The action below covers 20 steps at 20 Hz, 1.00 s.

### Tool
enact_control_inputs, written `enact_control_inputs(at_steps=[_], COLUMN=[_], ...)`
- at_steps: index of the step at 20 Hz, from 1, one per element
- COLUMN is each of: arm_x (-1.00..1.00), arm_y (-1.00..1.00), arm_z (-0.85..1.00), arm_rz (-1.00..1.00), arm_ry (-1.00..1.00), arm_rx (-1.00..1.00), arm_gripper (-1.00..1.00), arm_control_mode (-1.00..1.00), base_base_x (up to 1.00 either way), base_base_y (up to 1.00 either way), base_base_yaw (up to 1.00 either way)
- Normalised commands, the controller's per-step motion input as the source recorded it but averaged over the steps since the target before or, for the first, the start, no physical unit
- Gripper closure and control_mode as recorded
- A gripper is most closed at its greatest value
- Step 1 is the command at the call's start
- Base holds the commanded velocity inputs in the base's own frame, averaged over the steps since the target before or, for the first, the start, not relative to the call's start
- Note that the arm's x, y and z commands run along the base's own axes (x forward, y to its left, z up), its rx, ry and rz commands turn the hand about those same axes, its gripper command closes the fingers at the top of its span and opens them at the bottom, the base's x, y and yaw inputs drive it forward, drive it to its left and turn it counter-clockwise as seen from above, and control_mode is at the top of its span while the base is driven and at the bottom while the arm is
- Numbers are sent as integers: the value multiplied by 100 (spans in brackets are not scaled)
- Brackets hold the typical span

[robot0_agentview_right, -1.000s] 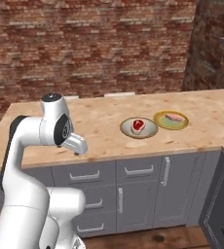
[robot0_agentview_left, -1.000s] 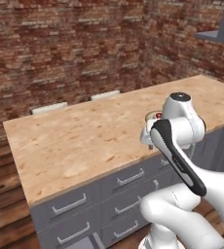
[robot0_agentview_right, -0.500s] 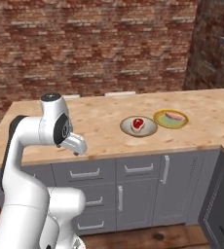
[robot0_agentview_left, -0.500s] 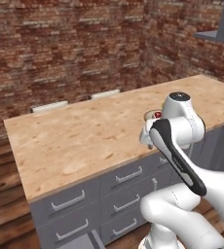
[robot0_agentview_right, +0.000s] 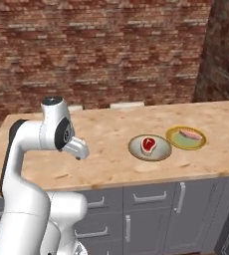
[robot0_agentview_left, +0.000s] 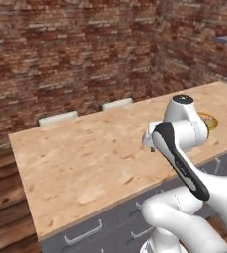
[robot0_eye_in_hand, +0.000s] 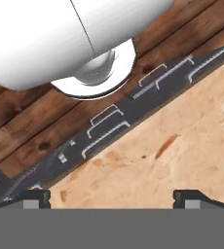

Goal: Place one of the steaks on the plate and the other in the bowl. Then place the bowl in the fridge.

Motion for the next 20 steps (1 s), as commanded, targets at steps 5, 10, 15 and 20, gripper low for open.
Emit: enact_control_inputs(at_steps=[5, 10, 15, 20], arm_x=[0, 0, 0, 0], arm_y=[0, 0, 0, 0], arm_z=[0, 0, 0, 0], arm_rz=[0, 0, 0, 0], arm_ry=[0, 0, 0, 0], arm_rx=[0, 0, 0, 0], arm_gripper=[-100, -100, -100, -100], arm_control_mode=[100, 100, 100, 100], base_base_x=[-55, -76, -46, 0], base_base_y=[0, 9, 52, 72], base_base_yaw=[76, 76, 59, 36])
